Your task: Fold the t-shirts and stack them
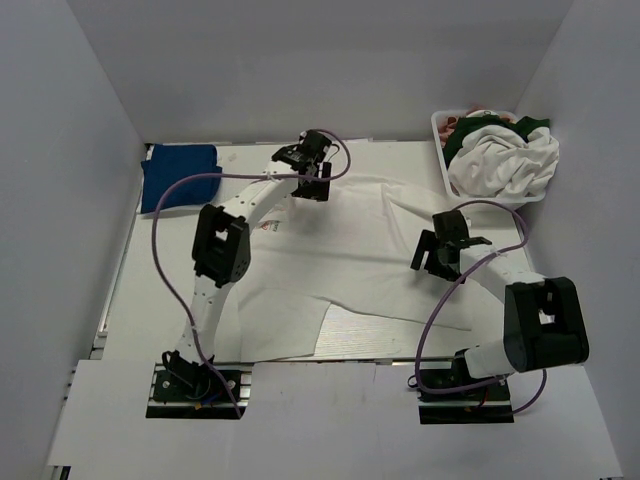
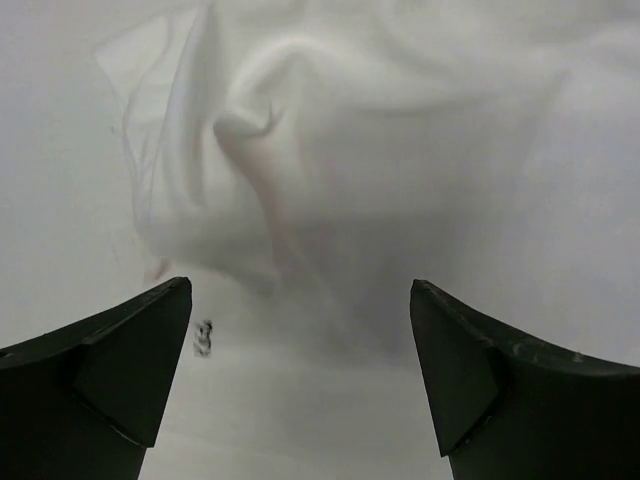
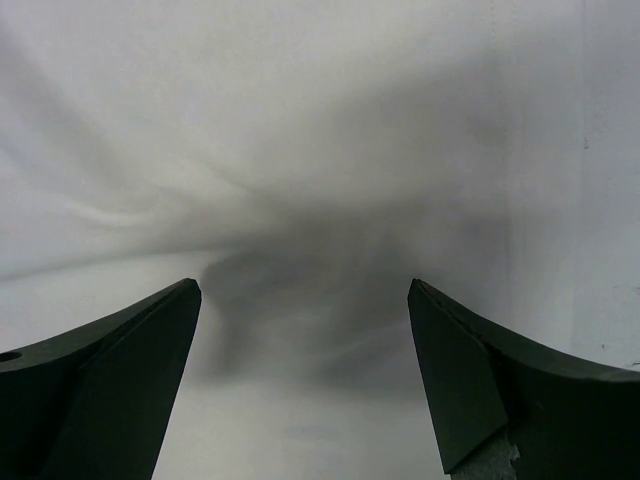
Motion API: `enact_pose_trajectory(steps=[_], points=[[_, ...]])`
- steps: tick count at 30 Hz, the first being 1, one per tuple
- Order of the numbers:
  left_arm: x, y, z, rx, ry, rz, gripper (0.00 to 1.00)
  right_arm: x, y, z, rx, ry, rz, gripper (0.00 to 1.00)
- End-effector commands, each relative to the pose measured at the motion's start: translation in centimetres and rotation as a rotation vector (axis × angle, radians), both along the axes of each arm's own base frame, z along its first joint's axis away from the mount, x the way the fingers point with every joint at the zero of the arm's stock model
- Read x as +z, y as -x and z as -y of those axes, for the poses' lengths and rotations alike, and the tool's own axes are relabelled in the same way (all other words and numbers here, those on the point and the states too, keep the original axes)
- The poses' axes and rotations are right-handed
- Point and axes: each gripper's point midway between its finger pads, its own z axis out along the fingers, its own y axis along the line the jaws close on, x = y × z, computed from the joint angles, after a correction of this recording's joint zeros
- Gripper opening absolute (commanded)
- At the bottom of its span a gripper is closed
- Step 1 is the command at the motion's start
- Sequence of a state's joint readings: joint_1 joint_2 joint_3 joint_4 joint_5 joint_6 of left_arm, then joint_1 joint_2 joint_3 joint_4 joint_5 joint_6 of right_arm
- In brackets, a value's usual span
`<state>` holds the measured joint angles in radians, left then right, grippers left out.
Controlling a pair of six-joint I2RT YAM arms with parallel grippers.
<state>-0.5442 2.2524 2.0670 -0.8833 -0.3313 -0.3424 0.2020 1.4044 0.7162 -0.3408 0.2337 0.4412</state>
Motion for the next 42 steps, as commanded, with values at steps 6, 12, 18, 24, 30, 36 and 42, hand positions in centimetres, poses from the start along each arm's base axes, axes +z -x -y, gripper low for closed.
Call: enact_pose_trajectory(steps=[6, 12, 18, 24, 30, 36, 42], points=[[-0.2, -5.4, -5.1, 0.004, -0.146, 0.058, 0.88, -0.4, -0.9, 0.9, -0.025, 0.06, -0.029, 0.9], [-1.4, -6.9, -7.9, 0.053, -0.125, 0.042, 0.26, -0.9, -0.8, 1.6, -0.057, 0.1, -0.059, 0.9], [2.9, -10.6, -8.9, 0.012, -0.075, 0.246, 0.0, -1.5, -0.7, 1.8, -0.062, 0.11, -0.08, 0.9], [8.5, -16.2, -13.2, 0.037, -0.258, 0.578, 0.17, -1.7, -0.6, 2.3, -0.067, 0.145, -0.097, 0.9], [10.7, -21.0, -18.3, 0.276, -0.479, 0.743, 1.0, -1.9, -0.3, 3.1, -0.089, 0.19, -0.116, 0.89], [8.9, -18.1, -18.8, 0.318, -0.365, 0.64, 1.0, -1.2, -0.7, 2.1, -0.073, 0.146, -0.095, 0.89], [10.5, -14.0, -18.6, 0.295, -0.118, 0.481, 1.0, 2.4, -1.9, 1.1, -0.047, 0.105, 0.024, 0.9]])
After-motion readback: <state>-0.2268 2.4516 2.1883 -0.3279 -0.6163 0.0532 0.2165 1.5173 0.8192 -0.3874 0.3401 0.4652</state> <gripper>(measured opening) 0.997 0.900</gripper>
